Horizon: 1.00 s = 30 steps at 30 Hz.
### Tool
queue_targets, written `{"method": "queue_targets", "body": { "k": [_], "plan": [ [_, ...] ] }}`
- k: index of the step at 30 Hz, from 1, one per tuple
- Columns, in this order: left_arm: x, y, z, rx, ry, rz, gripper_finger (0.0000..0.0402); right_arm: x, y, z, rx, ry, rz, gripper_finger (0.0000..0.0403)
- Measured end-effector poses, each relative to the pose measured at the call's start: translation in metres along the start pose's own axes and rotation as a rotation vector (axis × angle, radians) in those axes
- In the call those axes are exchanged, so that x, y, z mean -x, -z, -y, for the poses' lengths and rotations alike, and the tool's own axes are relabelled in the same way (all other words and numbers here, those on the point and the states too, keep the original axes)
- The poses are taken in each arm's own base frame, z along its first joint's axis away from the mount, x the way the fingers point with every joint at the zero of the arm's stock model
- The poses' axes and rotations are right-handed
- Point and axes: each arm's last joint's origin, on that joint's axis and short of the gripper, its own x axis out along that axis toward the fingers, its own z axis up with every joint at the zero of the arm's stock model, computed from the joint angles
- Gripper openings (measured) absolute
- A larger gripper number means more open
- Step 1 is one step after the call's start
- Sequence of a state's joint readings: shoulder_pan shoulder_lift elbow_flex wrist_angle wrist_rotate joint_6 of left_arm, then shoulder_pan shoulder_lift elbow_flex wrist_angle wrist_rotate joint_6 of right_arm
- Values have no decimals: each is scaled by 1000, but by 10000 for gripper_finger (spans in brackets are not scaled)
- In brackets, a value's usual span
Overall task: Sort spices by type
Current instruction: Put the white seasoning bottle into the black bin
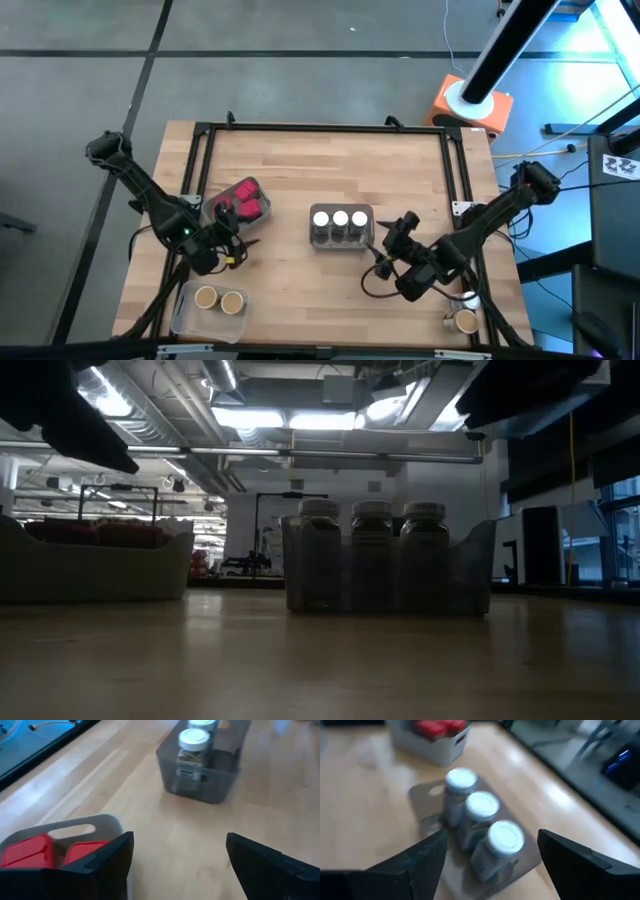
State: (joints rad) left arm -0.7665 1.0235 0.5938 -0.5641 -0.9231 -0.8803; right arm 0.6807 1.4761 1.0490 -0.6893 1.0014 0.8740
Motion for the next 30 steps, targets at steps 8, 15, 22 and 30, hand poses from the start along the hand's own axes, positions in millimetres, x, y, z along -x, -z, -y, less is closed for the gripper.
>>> {"method": "queue_targets", "body": {
  "k": [8, 15, 22, 30],
  "plan": [
    [4, 4, 8, -20, 47, 11, 301, 33, -46, 6, -69, -158, -300, 310],
    [2, 6, 12, -19, 43, 8, 301, 52, -48, 20, -315, -138, -761, 300],
    [1, 5, 11, -41, 39, 8, 302, 66, -31, 19, -506, 33, -1234, 252],
    [2, 6, 11, -43, 43, 6, 302, 88, -3, 9, -484, 158, -1406, 183]
  ]
}}
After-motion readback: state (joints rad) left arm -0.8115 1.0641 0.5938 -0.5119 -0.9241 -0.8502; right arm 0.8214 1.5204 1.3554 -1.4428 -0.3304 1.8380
